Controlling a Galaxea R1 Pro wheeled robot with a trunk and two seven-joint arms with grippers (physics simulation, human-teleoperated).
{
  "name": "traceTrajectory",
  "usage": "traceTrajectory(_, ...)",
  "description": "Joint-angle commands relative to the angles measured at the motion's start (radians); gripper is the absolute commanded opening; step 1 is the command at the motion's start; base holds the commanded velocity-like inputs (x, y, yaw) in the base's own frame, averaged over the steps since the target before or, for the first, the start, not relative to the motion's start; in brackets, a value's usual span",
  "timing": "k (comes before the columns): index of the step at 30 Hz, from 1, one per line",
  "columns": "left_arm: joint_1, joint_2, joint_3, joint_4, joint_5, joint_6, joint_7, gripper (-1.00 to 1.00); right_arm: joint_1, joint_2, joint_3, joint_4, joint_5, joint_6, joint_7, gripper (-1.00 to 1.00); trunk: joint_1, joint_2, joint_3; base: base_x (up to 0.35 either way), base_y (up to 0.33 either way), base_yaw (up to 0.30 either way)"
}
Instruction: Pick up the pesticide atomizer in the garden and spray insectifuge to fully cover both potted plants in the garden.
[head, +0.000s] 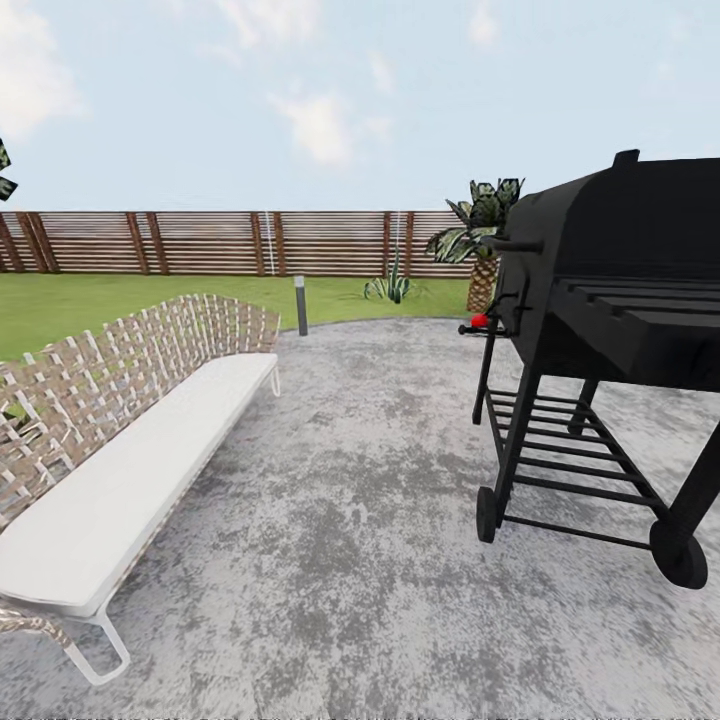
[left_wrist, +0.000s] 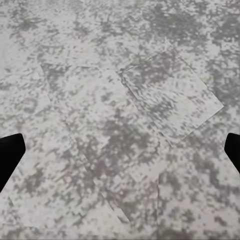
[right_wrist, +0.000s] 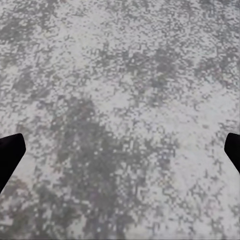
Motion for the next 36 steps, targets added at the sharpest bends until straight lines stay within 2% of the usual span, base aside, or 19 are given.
traceTrajectory(1,-0.001,0.000,0.001,0.001,0.001,-0.003,0.000,1.00,-0.001,0.000,-0.001,0.001,0.000,-0.003,0.000,1.00,0.004,-0.008,-0.006,0.000,0.000,0.000)
traceTrajectory(8,-0.001,-0.002,0.001,-0.001,-0.001,-0.003,0.000,1.00,0.000,0.000,-0.001,0.001,0.000,-0.003,0.000,1.00,0.031,-0.057,-0.039,0.000,0.000,0.000)
traceTrajectory(16,-0.001,0.000,0.001,-0.001,-0.001,-0.002,0.000,1.00,-0.001,0.000,-0.001,0.001,0.000,-0.003,-0.001,1.00,0.031,-0.057,-0.052,0.019,0.000,0.000)
traceTrajectory(25,-0.001,0.000,0.001,-0.001,-0.001,-0.002,0.001,1.00,-0.001,0.000,0.000,0.001,0.000,-0.004,-0.001,1.00,0.031,-0.057,-0.064,0.289,0.018,0.000)
traceTrajectory(36,-0.001,0.001,0.001,0.000,-0.002,-0.002,0.002,1.00,-0.001,0.000,0.002,0.001,0.000,-0.004,0.000,1.00,0.031,-0.057,-0.066,0.330,0.079,0.000)
